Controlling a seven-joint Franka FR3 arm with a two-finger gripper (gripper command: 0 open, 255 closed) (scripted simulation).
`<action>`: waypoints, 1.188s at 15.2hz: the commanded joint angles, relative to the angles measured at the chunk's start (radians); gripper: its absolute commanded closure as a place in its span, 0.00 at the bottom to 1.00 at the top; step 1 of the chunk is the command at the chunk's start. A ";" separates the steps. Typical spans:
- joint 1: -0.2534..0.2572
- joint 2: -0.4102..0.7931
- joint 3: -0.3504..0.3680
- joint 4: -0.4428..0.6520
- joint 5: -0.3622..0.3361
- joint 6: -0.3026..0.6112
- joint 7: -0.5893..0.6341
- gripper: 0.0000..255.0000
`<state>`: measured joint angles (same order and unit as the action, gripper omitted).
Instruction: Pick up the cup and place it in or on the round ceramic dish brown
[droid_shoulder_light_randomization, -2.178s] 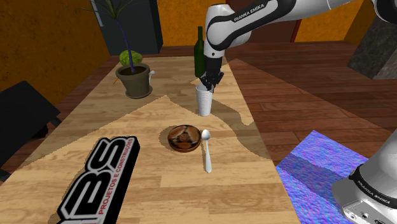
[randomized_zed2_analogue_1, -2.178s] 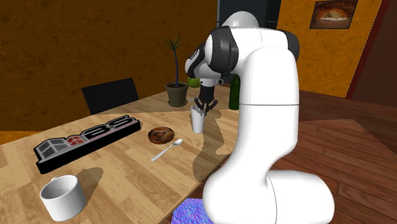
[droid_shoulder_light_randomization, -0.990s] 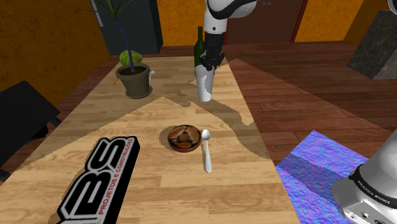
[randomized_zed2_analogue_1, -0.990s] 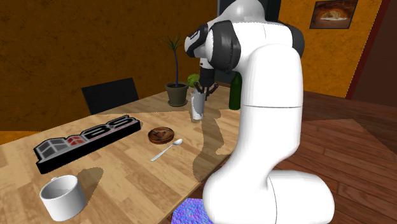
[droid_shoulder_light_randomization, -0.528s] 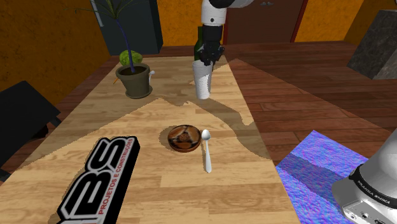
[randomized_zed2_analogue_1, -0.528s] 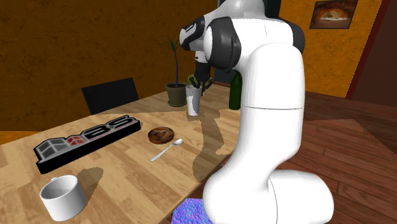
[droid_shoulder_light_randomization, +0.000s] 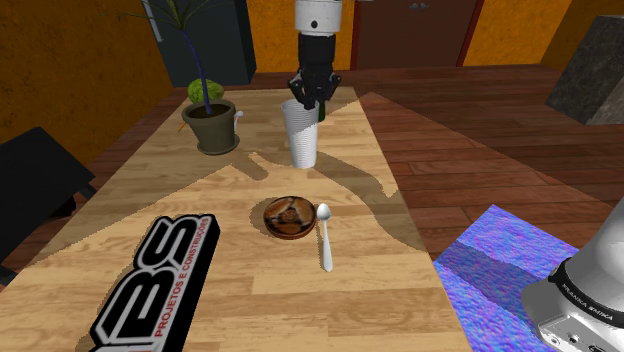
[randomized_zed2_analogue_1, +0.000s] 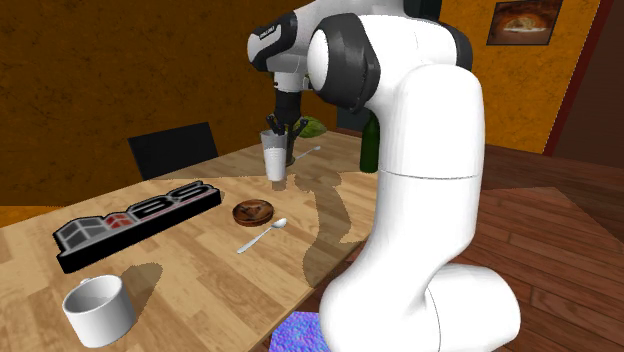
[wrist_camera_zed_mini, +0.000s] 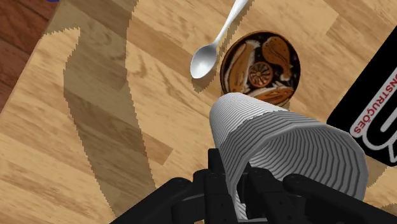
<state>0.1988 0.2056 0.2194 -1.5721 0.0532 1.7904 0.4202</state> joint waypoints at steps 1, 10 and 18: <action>0.024 -0.011 0.016 -0.004 -0.002 -0.004 0.042 1.00; 0.092 -0.018 0.060 -0.020 -0.011 0.014 0.155 1.00; 0.091 -0.011 0.059 -0.119 -0.011 0.119 0.148 1.00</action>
<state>0.2896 0.1891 0.2780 -1.6829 0.0434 1.8954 0.5685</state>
